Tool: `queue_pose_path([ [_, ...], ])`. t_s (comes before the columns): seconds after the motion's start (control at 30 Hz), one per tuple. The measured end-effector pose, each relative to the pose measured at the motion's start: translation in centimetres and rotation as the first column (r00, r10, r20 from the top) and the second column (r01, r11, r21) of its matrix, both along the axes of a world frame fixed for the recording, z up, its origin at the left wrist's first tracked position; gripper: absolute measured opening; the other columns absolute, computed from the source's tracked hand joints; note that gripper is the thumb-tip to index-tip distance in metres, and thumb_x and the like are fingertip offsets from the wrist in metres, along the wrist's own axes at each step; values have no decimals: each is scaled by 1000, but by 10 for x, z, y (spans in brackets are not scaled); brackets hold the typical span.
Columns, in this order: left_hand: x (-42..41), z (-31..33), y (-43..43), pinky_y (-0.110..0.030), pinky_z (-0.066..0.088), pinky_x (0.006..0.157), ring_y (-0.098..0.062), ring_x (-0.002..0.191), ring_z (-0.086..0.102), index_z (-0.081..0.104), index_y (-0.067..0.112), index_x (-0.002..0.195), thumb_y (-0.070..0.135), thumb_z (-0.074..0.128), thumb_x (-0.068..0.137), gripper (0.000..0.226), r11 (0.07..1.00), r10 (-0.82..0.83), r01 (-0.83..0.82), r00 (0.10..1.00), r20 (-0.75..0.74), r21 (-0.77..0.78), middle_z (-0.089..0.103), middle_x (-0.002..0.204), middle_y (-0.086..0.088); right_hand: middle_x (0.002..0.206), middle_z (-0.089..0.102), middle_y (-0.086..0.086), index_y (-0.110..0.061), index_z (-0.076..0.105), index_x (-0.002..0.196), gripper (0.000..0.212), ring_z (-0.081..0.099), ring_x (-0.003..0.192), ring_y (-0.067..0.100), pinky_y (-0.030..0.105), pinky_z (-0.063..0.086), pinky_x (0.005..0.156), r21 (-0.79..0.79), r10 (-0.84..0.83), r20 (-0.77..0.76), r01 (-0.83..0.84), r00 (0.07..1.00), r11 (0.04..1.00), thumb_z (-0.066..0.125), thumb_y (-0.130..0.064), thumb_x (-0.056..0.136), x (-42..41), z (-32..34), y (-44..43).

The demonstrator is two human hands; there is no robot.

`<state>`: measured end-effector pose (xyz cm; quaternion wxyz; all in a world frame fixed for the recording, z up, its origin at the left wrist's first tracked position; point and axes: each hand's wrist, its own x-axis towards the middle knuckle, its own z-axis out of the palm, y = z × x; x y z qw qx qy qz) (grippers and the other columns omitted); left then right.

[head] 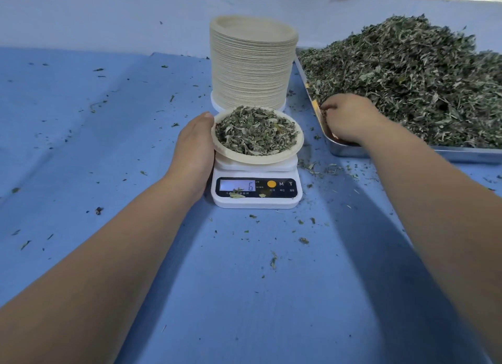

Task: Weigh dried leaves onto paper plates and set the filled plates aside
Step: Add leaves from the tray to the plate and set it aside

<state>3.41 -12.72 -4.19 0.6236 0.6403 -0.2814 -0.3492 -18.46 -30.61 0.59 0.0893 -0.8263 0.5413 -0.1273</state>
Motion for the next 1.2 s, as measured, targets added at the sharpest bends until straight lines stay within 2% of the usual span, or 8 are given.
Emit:
queue_pose_path([
  [0.2,0,-3,-2,-54,35,120,-29,138,53,61,13,136,53,42,88,66,1000,-11,11,999,31,-15,57,148,-10,86,60,7,-15,71,117,39,52,70,24,29,40,56,137,42,-267,-5,963,991,45,0,92,11,8,-19],
  [0.5,-3,-4,-4,-54,33,121,-29,141,49,51,10,146,51,43,88,71,1000,15,-15,999,42,-1,54,151,-11,90,72,14,-6,77,84,27,65,86,34,42,58,78,-49,45,-263,-60,964,997,52,6,84,4,9,-13],
  [0.6,-4,-2,-1,-51,37,119,-26,135,56,62,15,137,50,42,92,61,1000,-3,3,999,52,8,62,142,-6,93,72,15,-6,77,85,27,66,89,35,43,59,79,-60,36,-216,-50,976,997,53,6,83,1,8,-7],
  [0.7,-3,-3,-1,-52,41,114,-17,115,65,68,15,104,43,41,98,40,1000,9,-8,999,45,-22,71,120,3,93,72,10,-15,75,79,25,63,85,30,36,55,75,-89,6,-171,-22,985,996,57,2,86,-1,9,-3],
  [0.8,-5,-2,-1,-47,39,117,-17,127,60,68,23,127,45,42,98,45,999,30,-29,999,43,-36,67,135,3,95,73,7,-19,74,79,21,65,88,26,33,54,80,-178,-25,-75,11,997,984,66,-2,87,-7,14,0],
  [0.9,-7,1,-1,-54,31,122,-31,143,46,45,14,151,37,43,100,56,998,46,-45,998,35,-39,47,157,-7,93,74,5,-15,77,84,16,61,83,19,28,49,81,-287,15,45,-2,999,958,66,-4,88,-11,20,9],
  [1.0,-8,3,-1,-63,20,123,-40,148,28,27,1,147,33,45,96,62,999,42,-41,999,31,-26,29,159,-19,89,70,-1,-16,78,89,16,56,81,12,24,43,80,-347,86,152,-28,985,937,65,-6,88,-8,28,24],
  [1.2,-9,8,4,-65,16,122,-42,147,19,24,3,147,39,47,87,73,997,65,-66,998,-25,-33,20,158,-20,80,65,-11,-21,77,88,8,58,78,8,22,47,78,-336,241,283,-140,928,931,72,-15,86,14,39,56],
])
